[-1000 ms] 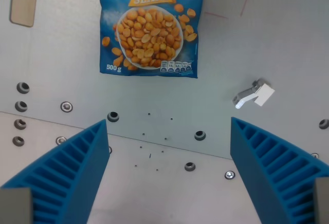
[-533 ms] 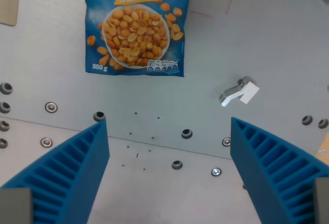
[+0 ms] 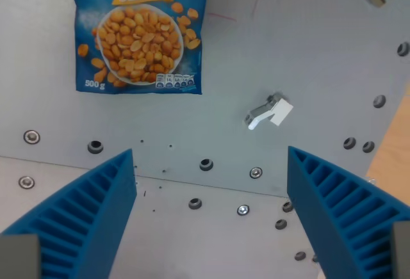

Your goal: Rotate around gripper negative x

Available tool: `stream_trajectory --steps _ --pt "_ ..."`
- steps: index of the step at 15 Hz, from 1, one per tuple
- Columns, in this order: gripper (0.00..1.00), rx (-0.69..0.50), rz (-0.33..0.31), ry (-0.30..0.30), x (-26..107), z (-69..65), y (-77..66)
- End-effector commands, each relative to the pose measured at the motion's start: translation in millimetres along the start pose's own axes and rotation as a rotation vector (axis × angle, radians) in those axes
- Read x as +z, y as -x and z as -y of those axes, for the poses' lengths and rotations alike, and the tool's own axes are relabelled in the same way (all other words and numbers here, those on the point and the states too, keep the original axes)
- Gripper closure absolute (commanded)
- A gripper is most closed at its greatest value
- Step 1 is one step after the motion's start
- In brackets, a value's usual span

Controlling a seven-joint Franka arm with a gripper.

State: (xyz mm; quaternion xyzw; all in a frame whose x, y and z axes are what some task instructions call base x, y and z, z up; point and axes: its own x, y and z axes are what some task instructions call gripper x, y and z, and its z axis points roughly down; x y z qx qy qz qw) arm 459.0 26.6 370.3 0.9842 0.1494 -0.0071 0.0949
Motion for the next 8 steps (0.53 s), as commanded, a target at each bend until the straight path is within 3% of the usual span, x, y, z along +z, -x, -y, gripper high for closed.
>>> stream_trajectory --steps 1,8 --pt "0.0 0.024 -0.025 0.22 -0.5 2.9 2.4" --pt "0.0 0.025 -0.024 0.313 -0.5 2.9 2.4"
